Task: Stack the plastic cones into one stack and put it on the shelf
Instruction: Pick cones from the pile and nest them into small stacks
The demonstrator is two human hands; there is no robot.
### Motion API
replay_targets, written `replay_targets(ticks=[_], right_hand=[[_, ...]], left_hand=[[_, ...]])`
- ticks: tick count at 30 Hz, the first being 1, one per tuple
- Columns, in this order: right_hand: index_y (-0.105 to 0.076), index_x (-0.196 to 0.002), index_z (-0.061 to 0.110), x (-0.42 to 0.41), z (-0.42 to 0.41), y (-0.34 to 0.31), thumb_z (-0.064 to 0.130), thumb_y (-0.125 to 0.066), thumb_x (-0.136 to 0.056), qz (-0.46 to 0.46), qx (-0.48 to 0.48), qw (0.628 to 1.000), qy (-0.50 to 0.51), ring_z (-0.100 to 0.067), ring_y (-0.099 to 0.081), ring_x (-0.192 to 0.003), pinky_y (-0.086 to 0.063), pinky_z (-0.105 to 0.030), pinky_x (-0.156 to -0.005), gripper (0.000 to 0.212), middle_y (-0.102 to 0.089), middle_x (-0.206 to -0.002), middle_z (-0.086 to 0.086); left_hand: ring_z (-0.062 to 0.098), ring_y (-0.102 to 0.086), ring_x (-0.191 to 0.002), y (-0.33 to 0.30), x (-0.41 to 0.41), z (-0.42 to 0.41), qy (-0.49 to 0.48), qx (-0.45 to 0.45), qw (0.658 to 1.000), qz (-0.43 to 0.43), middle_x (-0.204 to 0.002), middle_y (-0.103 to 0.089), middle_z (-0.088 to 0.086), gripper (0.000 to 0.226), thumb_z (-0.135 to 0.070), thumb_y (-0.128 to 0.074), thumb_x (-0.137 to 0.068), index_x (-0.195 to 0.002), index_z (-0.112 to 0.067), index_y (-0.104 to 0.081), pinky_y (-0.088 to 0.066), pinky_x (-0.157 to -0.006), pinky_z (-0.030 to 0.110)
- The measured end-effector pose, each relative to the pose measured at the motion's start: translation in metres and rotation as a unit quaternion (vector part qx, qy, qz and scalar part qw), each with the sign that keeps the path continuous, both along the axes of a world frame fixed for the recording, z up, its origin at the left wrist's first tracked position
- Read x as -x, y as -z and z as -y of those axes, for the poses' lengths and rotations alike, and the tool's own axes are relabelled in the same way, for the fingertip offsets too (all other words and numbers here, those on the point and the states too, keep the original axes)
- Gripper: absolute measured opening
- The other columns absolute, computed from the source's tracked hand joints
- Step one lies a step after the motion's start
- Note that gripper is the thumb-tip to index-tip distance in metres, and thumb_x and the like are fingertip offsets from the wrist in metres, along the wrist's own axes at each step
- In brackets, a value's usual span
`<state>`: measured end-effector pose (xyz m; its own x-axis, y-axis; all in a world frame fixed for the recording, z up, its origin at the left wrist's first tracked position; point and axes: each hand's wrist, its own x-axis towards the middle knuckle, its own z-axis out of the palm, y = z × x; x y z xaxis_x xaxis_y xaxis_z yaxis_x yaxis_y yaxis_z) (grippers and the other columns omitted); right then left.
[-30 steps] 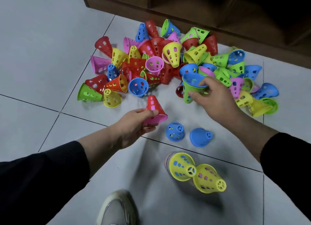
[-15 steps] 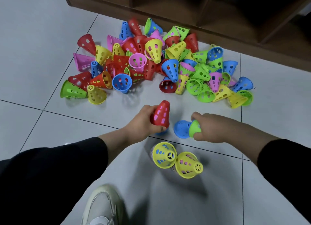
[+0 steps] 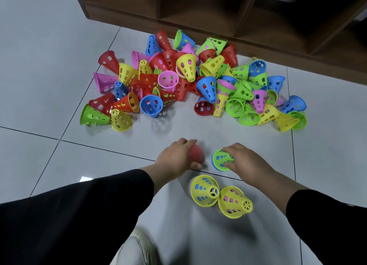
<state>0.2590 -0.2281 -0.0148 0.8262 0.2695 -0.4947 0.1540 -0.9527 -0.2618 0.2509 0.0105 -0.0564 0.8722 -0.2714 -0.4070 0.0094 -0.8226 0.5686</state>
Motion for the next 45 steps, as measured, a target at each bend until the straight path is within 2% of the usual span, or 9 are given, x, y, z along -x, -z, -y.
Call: replay_targets(ticks=[3,6,10,15,24,29,34,39,45], right_hand=[[-0.052,-0.140,0.017,-0.008,-0.003,-0.008,0.045,-0.065,-0.091,0.048,-0.039,0.998,0.030,-0.023,-0.052,-0.123,-0.042,-0.034,-0.102,0.058,-0.050,-0.139,-0.002],[-0.057,-0.132,0.017,-0.021,-0.005,-0.019,0.041,-0.066,-0.091,0.096,-0.056,0.990,0.082,-0.024,-0.055,-0.118,-0.043,-0.034,-0.096,0.049,-0.053,-0.134,-0.003],[-0.059,-0.129,0.019,-0.042,-0.011,-0.024,0.039,-0.068,-0.090,0.112,-0.060,0.984,0.126,-0.024,-0.059,-0.107,-0.047,-0.037,-0.090,0.045,-0.053,-0.130,-0.004],[-0.050,-0.136,0.023,-0.086,-0.035,-0.018,0.044,-0.067,-0.088,0.128,-0.076,0.976,0.158,-0.028,-0.059,-0.111,-0.048,-0.035,-0.088,0.055,-0.055,-0.134,-0.007],[-0.045,-0.137,0.021,-0.129,-0.070,-0.004,0.042,-0.071,-0.086,0.135,-0.098,0.969,0.180,-0.030,-0.059,-0.107,-0.048,-0.036,-0.083,0.061,-0.060,-0.123,-0.010],[-0.035,-0.140,0.021,-0.150,-0.084,0.017,0.049,-0.072,-0.082,0.144,-0.106,0.958,0.226,-0.035,-0.062,-0.102,-0.052,-0.038,-0.077,0.074,-0.062,-0.117,-0.012],[-0.032,-0.142,0.015,-0.168,-0.099,0.025,0.038,-0.069,-0.089,0.176,-0.104,0.943,0.263,-0.037,-0.063,-0.104,-0.045,-0.035,-0.073,0.069,-0.063,-0.119,-0.016],[-0.044,-0.134,0.012,-0.168,-0.097,0.006,0.034,-0.060,-0.095,0.208,-0.089,0.947,0.229,-0.039,-0.063,-0.098,-0.046,-0.037,-0.068,0.048,-0.065,-0.113,-0.018],[-0.055,-0.126,0.018,-0.126,-0.067,-0.044,0.035,-0.065,-0.091,0.243,-0.172,0.932,0.205,-0.021,-0.058,-0.082,-0.036,-0.025,-0.063,0.040,-0.064,-0.096,-0.002]], left_hand=[[0.019,-0.049,-0.126,-0.008,0.004,-0.010,-0.047,0.044,0.997,0.045,-0.139,-0.049,-0.004,0.076,-0.069,-0.053,-0.087,-0.150,-0.034,-0.031,-0.046,-0.100,0.039],[0.018,-0.061,-0.104,-0.011,0.001,-0.033,-0.179,0.079,0.975,0.103,-0.121,-0.058,-0.006,0.061,-0.060,-0.048,-0.095,-0.148,-0.042,-0.024,-0.051,-0.087,0.039],[0.028,-0.063,-0.101,-0.010,-0.024,-0.066,-0.296,0.023,0.945,0.135,-0.118,-0.062,0.001,0.059,-0.051,-0.049,-0.097,-0.148,-0.042,-0.021,-0.051,-0.082,0.043],[0.035,-0.064,-0.077,-0.007,-0.053,-0.092,-0.273,-0.095,0.946,0.147,-0.081,-0.067,0.005,0.053,-0.049,-0.050,-0.095,-0.142,-0.037,-0.029,-0.040,-0.058,0.035],[0.033,-0.062,-0.083,-0.001,-0.069,-0.094,-0.216,-0.147,0.955,0.143,-0.095,-0.070,0.008,0.026,-0.042,-0.052,-0.096,-0.111,-0.022,-0.062,-0.040,-0.059,0.034],[0.028,-0.064,-0.089,-0.012,-0.060,-0.100,-0.204,-0.048,0.960,0.184,-0.100,-0.069,0.005,0.038,-0.053,-0.056,-0.092,-0.107,-0.019,-0.061,-0.050,-0.069,0.040],[0.013,-0.051,-0.070,-0.026,-0.049,-0.094,-0.246,0.109,0.953,0.140,-0.083,-0.059,-0.002,0.039,-0.046,-0.076,-0.082,-0.089,-0.020,-0.047,-0.046,-0.065,0.038],[0.018,-0.065,-0.084,-0.044,-0.046,-0.082,-0.228,0.195,0.952,0.067,-0.098,-0.061,-0.003,0.052,-0.042,-0.074,-0.085,-0.124,-0.028,-0.041,-0.057,-0.079,0.040],[0.017,-0.059,-0.103,-0.051,-0.029,-0.070,-0.112,0.129,0.984,0.056,-0.123,-0.057,-0.004,0.086,-0.046,-0.072,-0.085,-0.155,-0.032,-0.025,-0.042,-0.085,0.024]])
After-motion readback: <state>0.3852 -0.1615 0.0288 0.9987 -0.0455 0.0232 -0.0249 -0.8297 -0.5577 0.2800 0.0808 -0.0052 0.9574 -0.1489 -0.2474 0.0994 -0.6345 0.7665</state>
